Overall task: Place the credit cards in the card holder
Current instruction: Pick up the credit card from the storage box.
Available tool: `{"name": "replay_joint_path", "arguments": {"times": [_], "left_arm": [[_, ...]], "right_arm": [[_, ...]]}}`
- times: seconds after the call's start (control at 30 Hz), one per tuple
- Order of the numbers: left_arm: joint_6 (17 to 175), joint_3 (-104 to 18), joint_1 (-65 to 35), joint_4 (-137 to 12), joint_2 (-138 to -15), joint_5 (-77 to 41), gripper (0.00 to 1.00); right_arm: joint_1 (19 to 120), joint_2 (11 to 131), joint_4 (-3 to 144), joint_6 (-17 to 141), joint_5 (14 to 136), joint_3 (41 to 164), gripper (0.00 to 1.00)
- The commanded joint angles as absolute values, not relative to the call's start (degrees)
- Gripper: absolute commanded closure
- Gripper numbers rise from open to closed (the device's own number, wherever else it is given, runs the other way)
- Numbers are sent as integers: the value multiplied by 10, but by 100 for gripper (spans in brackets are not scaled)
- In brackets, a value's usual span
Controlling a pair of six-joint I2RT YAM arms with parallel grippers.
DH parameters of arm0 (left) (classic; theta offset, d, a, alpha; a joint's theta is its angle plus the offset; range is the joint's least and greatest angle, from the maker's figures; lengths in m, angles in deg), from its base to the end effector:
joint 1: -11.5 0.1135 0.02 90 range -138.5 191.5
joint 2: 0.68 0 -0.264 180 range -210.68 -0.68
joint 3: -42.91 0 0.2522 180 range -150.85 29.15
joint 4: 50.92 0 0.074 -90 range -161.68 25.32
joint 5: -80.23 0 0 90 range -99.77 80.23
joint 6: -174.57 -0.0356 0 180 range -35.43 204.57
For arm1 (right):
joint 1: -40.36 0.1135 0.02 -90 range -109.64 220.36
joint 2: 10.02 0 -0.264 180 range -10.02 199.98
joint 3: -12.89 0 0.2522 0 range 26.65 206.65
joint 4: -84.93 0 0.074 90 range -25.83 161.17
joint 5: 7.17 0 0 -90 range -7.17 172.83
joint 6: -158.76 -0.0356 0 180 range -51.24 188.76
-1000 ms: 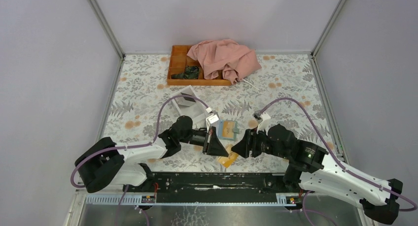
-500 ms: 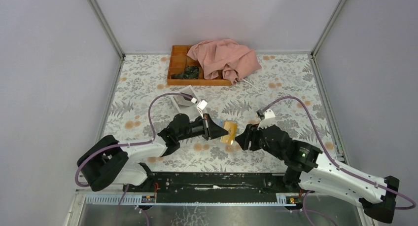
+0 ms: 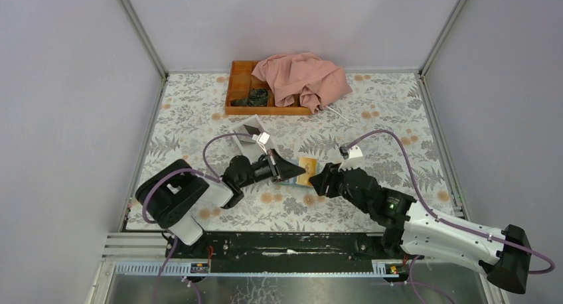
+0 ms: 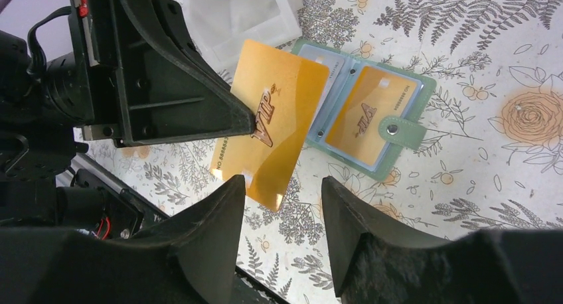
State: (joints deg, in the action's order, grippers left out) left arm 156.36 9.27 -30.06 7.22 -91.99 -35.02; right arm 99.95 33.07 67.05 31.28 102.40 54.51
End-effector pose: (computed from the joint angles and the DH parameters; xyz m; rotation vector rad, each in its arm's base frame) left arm 0.1898 -0.1886 0.1652 -0.0799 1.9144 -1.8045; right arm 0.1018 0.1499 0.2517 -0.1408 1.9701 0.8173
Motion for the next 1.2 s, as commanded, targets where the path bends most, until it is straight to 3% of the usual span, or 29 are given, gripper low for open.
{"name": "replay_joint_path", "arguments": {"times": [0.0, 0.4, 0.73, 0.83, 0.9, 0.97, 1.0, 1.03, 1.17], "left_arm": [[1622, 92, -293, 228, -953, -385, 100], [1638, 88, -282, 266, -985, -413, 100], [1640, 73, -275, 271, -1015, -426, 100], [1641, 66, -272, 272, -1021, -432, 100], [1649, 64, -263, 272, -1026, -436, 100], [1661, 67, -248, 272, -1033, -434, 88], [1666, 72, -239, 272, -1035, -431, 74], [1671, 79, -228, 272, -1037, -425, 70], [1675, 103, -190, 271, -1045, -416, 65]], "right_arm": [[999, 348, 741, 302, 1044, 535, 47], [962, 387, 811, 290, 999, 519, 53], [903, 413, 941, 228, 868, 468, 85], [894, 428, 977, 215, 841, 462, 98], [893, 438, 995, 211, 831, 463, 100], [893, 447, 997, 212, 830, 468, 100], [892, 450, 996, 212, 832, 470, 100], [892, 454, 993, 215, 835, 473, 100], [892, 477, 989, 225, 847, 487, 100]]}}
